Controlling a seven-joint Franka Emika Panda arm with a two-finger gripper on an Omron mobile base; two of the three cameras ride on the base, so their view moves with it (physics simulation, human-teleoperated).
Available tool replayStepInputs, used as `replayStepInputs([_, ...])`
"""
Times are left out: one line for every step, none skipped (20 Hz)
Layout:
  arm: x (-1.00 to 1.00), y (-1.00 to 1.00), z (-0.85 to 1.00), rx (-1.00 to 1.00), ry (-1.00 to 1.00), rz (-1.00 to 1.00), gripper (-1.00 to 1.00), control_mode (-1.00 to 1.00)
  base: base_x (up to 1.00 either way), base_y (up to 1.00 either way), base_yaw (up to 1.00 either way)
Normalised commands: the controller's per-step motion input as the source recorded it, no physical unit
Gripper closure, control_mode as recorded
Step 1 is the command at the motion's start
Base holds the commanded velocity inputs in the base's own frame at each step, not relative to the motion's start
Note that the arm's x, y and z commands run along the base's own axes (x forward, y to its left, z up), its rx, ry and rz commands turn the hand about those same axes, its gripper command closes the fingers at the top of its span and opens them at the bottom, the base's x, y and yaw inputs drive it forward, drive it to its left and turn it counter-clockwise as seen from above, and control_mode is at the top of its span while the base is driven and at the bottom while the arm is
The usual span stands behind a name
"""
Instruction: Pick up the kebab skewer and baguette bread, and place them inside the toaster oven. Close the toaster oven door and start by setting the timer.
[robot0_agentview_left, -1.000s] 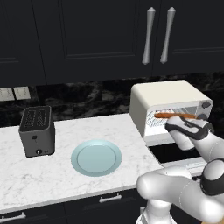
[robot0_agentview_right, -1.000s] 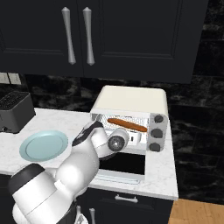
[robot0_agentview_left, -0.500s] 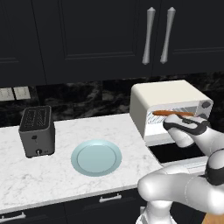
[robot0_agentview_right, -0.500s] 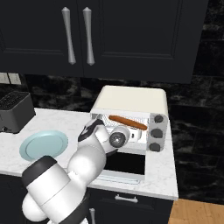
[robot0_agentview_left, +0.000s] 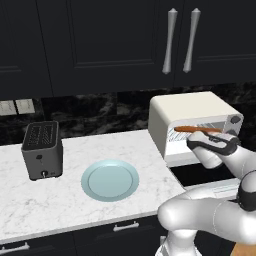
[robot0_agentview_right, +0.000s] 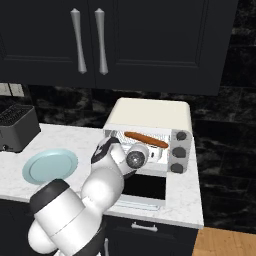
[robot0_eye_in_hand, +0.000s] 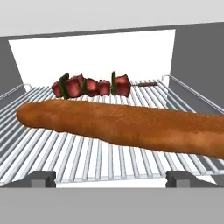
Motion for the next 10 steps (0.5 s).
replayStepInputs([0.0,0.0,0.0,0.0,0.0,0.0,-1.0,-1.0,0.0,0.0,0.0])
replayStepInputs([0.0,0.0,0.0,0.0,0.0,0.0,-1.0,-1.0,0.0,0.0,0.0])
replayStepInputs([-0.17,0.0,0.0,0.0,0.0,0.0,-1.0,-1.0,0.0,0.0,0.0])
replayStepInputs([-0.4,0.0,0.0,0.0,0.0,0.0,-1.0,-1.0,0.0,0.0,0.0])
replayStepInputs([-0.55,-0.07,0.0,0.0,0.0,0.0,-1.0,-1.0,0.0,0.0,0.0])
replayStepInputs([-0.62,-0.14,0.0,0.0,0.0,0.0,-1.0,-1.0,0.0,0.0,0.0])
replayStepInputs([-0.73,-0.31,0.02,0.0,0.0,0.0,-1.0,-1.0,0.0,0.0,0.0])
replayStepInputs([-0.76,-0.35,0.09,0.0,0.0,0.0,-1.0,-1.0,0.0,0.0,0.0])
replayStepInputs([-0.78,-0.45,0.12,0.0,0.0,0.0,-1.0,-1.0,0.0,0.0,0.0])
replayStepInputs([-0.78,-0.56,0.14,0.0,0.0,0.0,-1.0,-1.0,0.0,0.0,0.0])
